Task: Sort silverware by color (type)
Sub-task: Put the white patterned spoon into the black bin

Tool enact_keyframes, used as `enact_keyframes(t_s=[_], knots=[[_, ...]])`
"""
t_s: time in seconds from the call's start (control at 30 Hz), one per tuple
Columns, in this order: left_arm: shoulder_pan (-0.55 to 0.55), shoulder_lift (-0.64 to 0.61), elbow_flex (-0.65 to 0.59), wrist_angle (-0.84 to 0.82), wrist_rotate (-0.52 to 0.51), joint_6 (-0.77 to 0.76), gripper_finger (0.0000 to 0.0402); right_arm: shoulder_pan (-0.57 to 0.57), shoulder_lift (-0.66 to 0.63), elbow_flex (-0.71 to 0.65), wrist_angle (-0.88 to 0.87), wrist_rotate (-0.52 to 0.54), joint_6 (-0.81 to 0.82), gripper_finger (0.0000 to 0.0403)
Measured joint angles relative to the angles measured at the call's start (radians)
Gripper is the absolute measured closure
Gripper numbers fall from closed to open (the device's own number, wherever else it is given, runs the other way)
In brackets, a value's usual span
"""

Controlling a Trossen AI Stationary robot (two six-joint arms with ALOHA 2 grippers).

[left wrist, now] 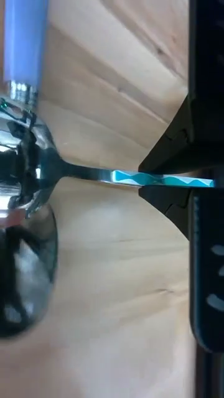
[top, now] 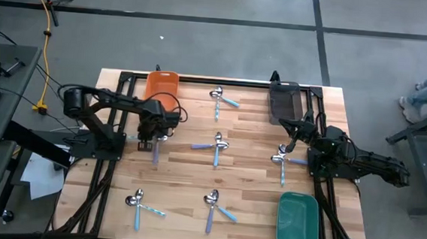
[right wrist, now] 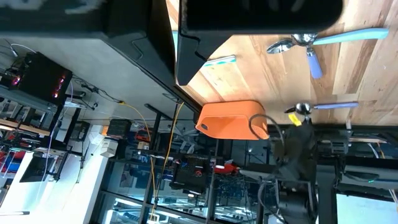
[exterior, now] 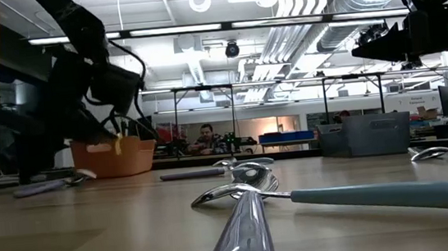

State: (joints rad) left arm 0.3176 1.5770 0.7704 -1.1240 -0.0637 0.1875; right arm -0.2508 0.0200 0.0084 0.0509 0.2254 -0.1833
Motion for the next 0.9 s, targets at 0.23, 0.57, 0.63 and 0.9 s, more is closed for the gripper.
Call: enact_keyframes(t_s=[0.23,0.57,0.63,0.9], knots=[[0.0,-0.18,0.038,-0.042,0.004,-0.047,0.0392,0.0,0.0,0.0,0.0,0.0,0.0,0.0402],[-0.021,-0.437,0.064,0.261,0.141,-0.168,0.0392,0.0,0.0,0.0,0.0,0.0,0.0,0.0402],[-0.043,-0.455,0.064,0.347,0.141,-0.201,0.0392,0.0,0.0,0.0,0.0,0.0,0.0,0.0402],[-0.127,-0.463,-0.059,0.845,0.177,-0.257,0.0392,0.0,0.0,0.0,0.0,0.0,-0.001,0.0402]])
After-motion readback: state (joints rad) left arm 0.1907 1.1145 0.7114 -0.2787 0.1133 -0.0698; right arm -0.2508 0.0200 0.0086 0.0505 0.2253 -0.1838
